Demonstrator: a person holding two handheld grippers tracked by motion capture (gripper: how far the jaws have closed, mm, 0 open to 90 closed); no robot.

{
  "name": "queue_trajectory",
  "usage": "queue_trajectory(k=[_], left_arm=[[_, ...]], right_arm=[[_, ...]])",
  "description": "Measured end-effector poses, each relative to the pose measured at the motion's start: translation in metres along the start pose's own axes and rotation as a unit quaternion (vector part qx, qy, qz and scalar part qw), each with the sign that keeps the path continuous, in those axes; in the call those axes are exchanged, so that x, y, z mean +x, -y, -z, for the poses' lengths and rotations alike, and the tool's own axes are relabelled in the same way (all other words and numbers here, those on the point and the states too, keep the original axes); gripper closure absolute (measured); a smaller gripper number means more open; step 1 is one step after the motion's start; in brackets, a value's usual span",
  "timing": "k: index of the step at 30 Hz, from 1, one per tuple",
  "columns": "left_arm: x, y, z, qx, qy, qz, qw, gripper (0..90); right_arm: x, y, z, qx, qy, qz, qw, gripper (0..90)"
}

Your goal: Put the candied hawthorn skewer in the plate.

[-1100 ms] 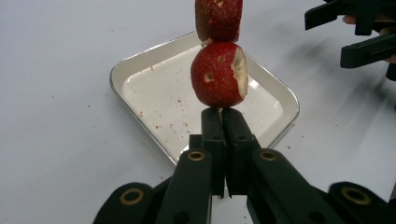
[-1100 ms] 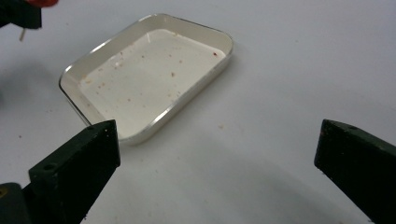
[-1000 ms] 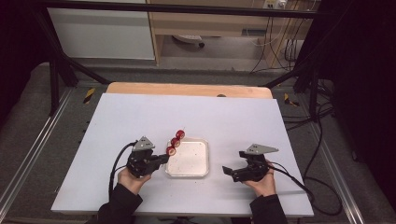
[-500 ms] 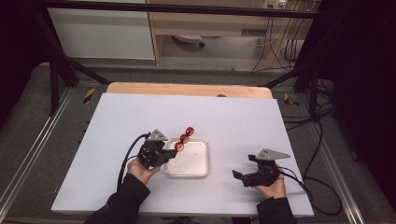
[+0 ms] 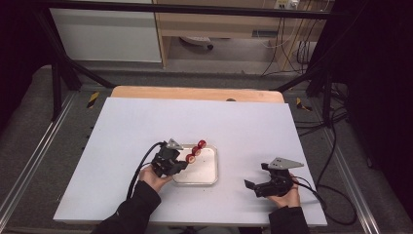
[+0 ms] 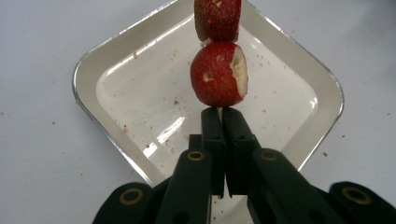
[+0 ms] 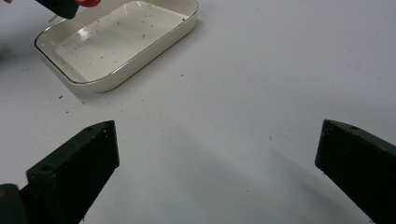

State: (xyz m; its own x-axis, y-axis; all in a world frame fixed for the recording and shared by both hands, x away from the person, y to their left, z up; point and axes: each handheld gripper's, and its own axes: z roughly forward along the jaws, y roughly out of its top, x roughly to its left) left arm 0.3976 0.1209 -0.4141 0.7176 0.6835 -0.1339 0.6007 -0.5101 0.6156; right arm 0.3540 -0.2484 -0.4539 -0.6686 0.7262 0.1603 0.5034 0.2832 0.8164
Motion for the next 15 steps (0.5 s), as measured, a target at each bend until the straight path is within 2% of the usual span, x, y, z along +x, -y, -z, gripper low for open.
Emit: queue_trajectory(k=[6, 15], left_arm=[[-0.003, 0.003, -0.009, 0.029, -0.009, 0.002, 0.9995, 87.9], [-0.003, 0.003, -0.015, 0.066, -0.027, 0.013, 0.9973, 87.3]], right_arm=[[0.0, 0.0, 0.001, -0.002, -0.002, -0.002, 1.0, 0.3], [-0.001, 0.0, 0.002, -0.003, -0.002, -0.004, 1.0, 0.4]])
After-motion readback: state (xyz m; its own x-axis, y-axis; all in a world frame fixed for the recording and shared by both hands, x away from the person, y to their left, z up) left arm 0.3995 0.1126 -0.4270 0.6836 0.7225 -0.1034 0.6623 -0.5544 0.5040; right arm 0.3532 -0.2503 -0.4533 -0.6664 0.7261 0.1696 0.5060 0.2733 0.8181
